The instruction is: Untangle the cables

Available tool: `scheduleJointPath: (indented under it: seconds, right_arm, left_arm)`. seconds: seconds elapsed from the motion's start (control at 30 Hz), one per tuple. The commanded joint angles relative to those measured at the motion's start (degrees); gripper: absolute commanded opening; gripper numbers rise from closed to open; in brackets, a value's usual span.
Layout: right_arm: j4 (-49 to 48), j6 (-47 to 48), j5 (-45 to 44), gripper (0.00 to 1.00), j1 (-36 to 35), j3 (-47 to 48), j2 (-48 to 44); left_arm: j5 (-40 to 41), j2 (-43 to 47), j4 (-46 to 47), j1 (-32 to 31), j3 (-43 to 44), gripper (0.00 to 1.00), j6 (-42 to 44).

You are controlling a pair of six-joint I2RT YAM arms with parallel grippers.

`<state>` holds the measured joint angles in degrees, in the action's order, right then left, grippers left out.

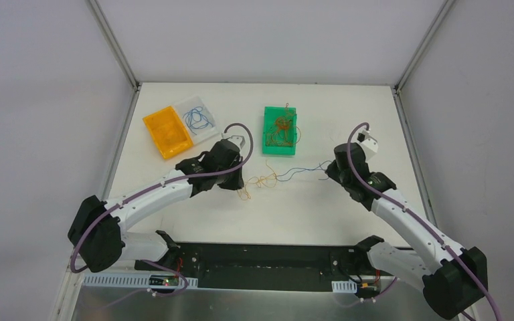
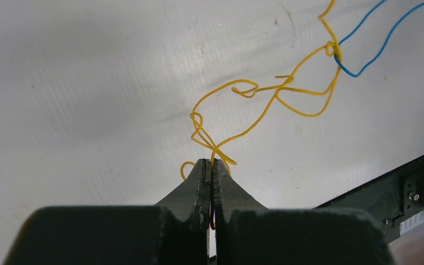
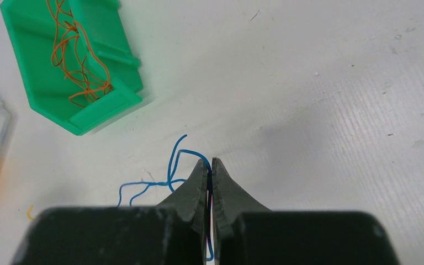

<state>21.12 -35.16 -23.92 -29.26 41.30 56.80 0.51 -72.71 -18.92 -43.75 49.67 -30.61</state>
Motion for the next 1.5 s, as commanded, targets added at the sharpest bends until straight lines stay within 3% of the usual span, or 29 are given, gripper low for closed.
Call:
scheduleJointPath:
  seconds: [0.0, 0.23, 0.43, 0.7, 1.07, 1.47]
  right_arm:
    - [2.74, -1.16, -5.49, 0.00, 0.90, -0.28, -3.04]
    - [5.07, -1.18, -9.64, 0.00, 2.37, -2.34, -8.18]
    - [6.92, -1.74, -12.63, 0.00, 3.67, -3.28, -9.49]
    - [2.42, 5.96, 4.08, 0.00, 3.81, -2.85, -9.03]
    - [-0.42, 8.49, 10.07, 0.00, 3.77, 0.14, -5.06]
    - [-4.91, 8.59, 13.07, 0.00, 3.79, 1.13, -1.30]
  left_arm:
    - [2.49, 4.03, -4.69, 1.55, 1.14, 0.00, 0.44]
    - [4.50, 7.20, -9.16, 5.68, 0.52, 0.00, 0.54]
    - [4.17, 10.01, -12.41, 12.82, -0.79, 0.00, 0.90]
    - [2.92, 11.20, -13.39, 14.13, -0.47, 0.00, 0.99]
    - [10.86, 14.09, -19.14, 16.67, 5.32, 0.00, 2.60]
    - [16.66, 8.98, -20.72, 33.78, 18.86, 0.00, 5.53]
